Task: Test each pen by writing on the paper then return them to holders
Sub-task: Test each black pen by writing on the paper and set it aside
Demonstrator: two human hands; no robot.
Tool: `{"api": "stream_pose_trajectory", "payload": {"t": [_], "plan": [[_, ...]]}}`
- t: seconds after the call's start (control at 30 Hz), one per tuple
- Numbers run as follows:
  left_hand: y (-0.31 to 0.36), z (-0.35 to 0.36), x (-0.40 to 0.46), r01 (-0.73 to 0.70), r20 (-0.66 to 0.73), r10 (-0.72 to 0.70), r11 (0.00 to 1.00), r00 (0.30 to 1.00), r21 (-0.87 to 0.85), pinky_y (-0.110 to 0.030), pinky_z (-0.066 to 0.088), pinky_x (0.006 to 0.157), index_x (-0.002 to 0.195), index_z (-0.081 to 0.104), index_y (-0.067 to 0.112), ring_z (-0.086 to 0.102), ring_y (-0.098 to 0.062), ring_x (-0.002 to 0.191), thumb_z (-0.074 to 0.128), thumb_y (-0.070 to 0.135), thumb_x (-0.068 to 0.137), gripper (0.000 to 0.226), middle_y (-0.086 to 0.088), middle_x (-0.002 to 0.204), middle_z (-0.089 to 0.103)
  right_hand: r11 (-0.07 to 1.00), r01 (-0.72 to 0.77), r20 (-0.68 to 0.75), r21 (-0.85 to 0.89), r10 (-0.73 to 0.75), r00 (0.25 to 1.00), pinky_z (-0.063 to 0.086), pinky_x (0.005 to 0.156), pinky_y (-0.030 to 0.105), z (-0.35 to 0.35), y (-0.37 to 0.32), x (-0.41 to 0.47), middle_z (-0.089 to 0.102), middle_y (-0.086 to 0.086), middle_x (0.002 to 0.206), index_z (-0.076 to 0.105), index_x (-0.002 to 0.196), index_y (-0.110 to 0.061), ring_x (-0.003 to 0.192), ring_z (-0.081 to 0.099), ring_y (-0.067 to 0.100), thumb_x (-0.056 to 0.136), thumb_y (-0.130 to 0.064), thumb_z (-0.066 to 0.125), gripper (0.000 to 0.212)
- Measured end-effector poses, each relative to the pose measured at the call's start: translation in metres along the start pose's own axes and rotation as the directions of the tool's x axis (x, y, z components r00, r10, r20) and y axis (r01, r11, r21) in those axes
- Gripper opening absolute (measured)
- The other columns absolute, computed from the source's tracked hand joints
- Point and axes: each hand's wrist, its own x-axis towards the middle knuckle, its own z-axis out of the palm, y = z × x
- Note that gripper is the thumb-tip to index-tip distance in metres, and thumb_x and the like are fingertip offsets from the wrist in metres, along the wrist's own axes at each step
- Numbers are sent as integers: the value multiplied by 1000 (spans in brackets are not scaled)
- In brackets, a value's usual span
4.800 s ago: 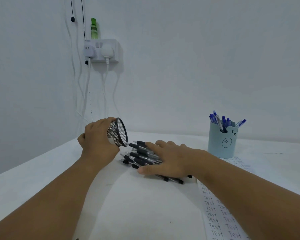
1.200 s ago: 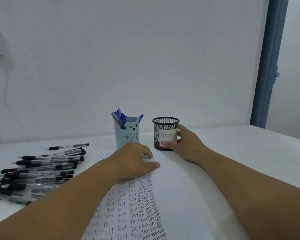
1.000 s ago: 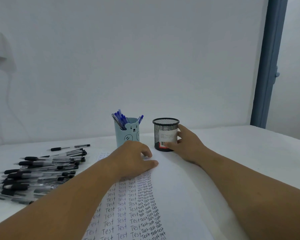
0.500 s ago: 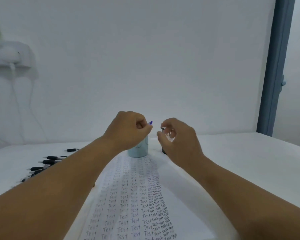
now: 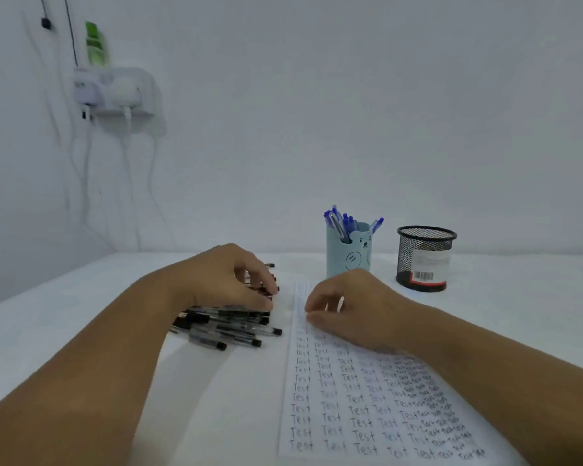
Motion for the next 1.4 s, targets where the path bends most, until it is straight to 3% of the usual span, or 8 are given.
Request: {"api": "stream_pose_trajectory", "payload": {"t": [0.2, 0.33, 0.53, 0.87, 1.0, 1.13, 1.2, 1.4], "plan": [[4, 2, -7, 52, 151, -56, 998, 987, 29, -26, 40, 100, 93, 76, 45, 53, -1, 112, 94, 44, 59, 38, 21, 115, 61, 996, -33, 35, 78, 30, 999, 55, 78, 17, -7, 4, -11, 73, -19, 90, 77, 94, -32, 85, 64, -4, 91, -34, 72, 6], [15, 9, -10, 15, 195, -24, 999, 980, 48, -10, 43, 85, 88, 80, 33, 58, 4, 98, 94, 33, 63, 28, 16, 107, 65, 991, -62, 9, 120, 62, 998, 56, 78, 19, -10, 8, -15, 72, -21, 87, 78, 91, -34, 83, 65, -3, 90, -35, 73, 5], [19, 14, -9, -4, 137, -6, 997, 991, 74, -21, 48, 89, 82, 81, 32, 62, -5, 95, 90, 31, 71, 15, 11, 101, 66, 986, -77, -17, 149, 81, 997, 55, 82, 22, -12, 11, -17, 73, -20, 86, 78, 87, -33, 83, 66, -2, 90, -34, 74, 5], [29, 13, -1, -231, -396, 96, 923, 913, -309, -30, 48, 81, 90, 68, 21, 65, -23, 84, 59, 23, 100, 14, 3, 79, 70, 960, -155, -39, 234, 168, 985, 58, 67, 25, -20, 10, -18, 75, -11, 84, 77, 84, -32, 68, 66, 3, 90, -32, 74, 6], [38, 19, 9, -387, -562, -74, 652, 824, -652, -36, 53, 75, 96, 53, 18, 60, -21, 67, 36, 22, 110, 22, 0, 65, 58, 952, -172, -42, 253, 188, 981, 60, 72, 31, -23, 13, -19, 75, -11, 83, 77, 83, -32, 74, 70, 10, 90, -31, 75, 7], [41, 26, 17, -371, -331, -339, -62, 881, -926, -28, 37, 59, 87, 48, 17, 35, -15, 50, 34, 27, 106, 26, 0, 63, 37, 948, -193, -15, 252, 203, 979, 60, 82, 39, -23, 16, -18, 76, -9, 86, 77, 85, -31, 90, 72, 22, 90, -33, 75, 5], [36, 30, 18, -356, -239, -378, -279, 895, -892, -26, 30, 57, 76, 46, 15, 27, -15, 47, 35, 35, 101, 34, 1, 60, 31, 951, -189, -18, 244, 200, 980, 59, 78, 29, -23, 17, -18, 76, -11, 86, 78, 86, -30, 86, 72, 15, 90, -32, 74, 5], [39, 37, 16, -353, -227, -352, -350, 908, -868, -24, 28, 53, 61, 36, 17, 18, -15, 46, 34, 19, 70, 9, 2, 56, 21, 953, -160, -60, 258, 181, 982, 58, 82, 29, -24, 18, -17, 76, -8, 87, 77, 91, -29, 89, 71, 18, 90, -30, 74, 3]]}}
